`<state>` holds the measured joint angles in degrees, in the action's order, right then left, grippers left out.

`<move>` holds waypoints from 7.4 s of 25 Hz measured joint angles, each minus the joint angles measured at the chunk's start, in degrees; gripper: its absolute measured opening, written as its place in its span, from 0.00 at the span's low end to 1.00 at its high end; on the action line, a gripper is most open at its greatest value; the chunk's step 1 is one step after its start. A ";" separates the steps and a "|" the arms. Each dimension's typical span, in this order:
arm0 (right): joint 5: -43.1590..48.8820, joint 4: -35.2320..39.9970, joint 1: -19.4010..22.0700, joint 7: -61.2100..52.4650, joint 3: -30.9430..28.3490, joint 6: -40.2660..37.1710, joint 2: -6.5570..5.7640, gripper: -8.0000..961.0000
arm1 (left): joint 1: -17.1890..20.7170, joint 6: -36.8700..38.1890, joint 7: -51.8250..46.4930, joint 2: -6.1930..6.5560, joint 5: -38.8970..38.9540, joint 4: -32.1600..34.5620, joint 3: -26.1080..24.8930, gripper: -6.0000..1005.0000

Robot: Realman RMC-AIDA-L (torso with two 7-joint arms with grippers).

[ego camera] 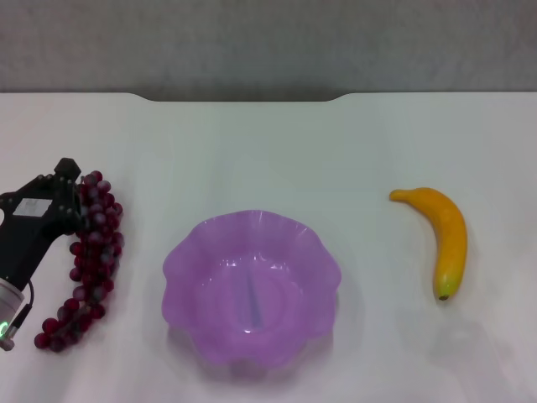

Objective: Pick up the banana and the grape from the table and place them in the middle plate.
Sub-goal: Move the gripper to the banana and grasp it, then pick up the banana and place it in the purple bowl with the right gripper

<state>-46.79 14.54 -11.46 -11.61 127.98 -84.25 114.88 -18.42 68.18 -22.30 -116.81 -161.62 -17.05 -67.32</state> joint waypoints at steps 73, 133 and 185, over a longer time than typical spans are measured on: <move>16.39 -41.69 -23.55 -64.54 34.74 13.72 -2.13 0.71 | -0.22 0.45 -1.08 0.26 -1.51 -0.01 1.76 0.89; 45.20 -29.29 -37.31 -68.50 36.90 42.32 -0.54 0.59 | -0.04 1.96 -1.96 0.18 -2.83 0.00 1.85 0.89; 61.81 -26.55 -52.52 -66.55 36.91 19.65 -0.13 0.51 | -0.29 2.67 -1.96 0.35 -2.83 -0.09 2.69 0.89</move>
<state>15.02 -12.01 -63.97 -78.16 164.88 -64.61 114.75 -18.71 70.85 -24.26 -116.45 -164.44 -17.14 -64.63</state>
